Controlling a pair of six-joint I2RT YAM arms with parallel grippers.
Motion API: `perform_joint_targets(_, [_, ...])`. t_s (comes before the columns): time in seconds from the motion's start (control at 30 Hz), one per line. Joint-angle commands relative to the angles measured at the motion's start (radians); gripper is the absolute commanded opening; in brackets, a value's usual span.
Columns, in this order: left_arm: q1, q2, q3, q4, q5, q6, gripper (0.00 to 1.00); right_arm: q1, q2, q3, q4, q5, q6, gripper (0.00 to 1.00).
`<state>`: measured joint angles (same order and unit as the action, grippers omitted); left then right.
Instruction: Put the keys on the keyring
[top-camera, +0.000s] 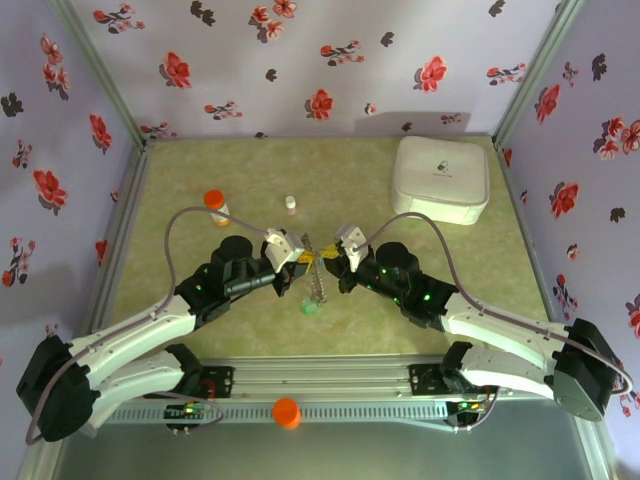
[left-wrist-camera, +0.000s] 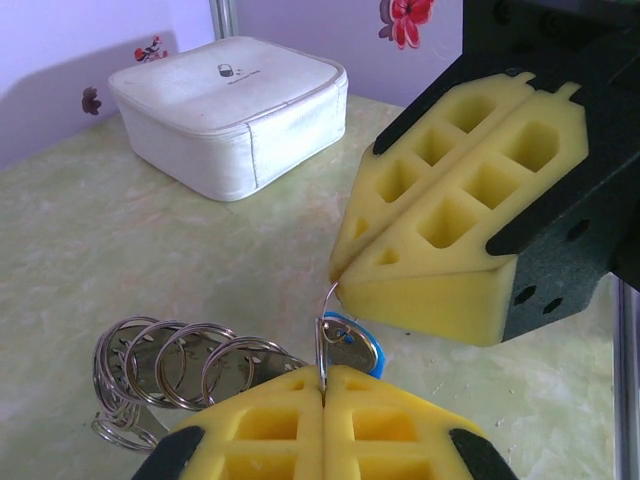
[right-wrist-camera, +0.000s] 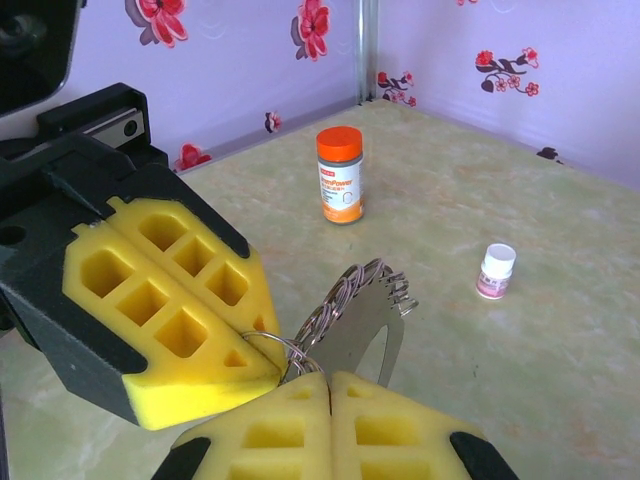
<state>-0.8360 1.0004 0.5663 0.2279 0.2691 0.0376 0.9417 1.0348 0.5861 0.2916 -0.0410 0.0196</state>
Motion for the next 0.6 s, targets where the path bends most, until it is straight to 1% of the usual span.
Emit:
perform_joint_targets(0.0, [-0.015,-0.007,0.024,0.037,0.024,0.035,0.00,-0.009,0.007,0.009,0.008,0.086,0.043,0.00])
perform_joint_targets(0.13, [-0.021,-0.015,0.020,0.059,-0.006,0.060,0.00,-0.008,0.003,0.004,-0.022,0.073,0.070,0.00])
perform_joint_targets(0.27, [-0.035,-0.026,0.004,0.103,-0.057,0.105,0.00,-0.009,0.005,0.007,-0.055,0.062,0.095,0.00])
perform_joint_targets(0.4, [-0.052,-0.027,0.004,0.111,-0.108,0.162,0.00,-0.009,0.017,0.022,-0.100,0.040,0.114,0.00])
perform_joint_targets(0.57, [-0.064,-0.044,-0.016,0.149,-0.146,0.213,0.00,-0.010,0.020,0.023,-0.117,0.023,0.137,0.00])
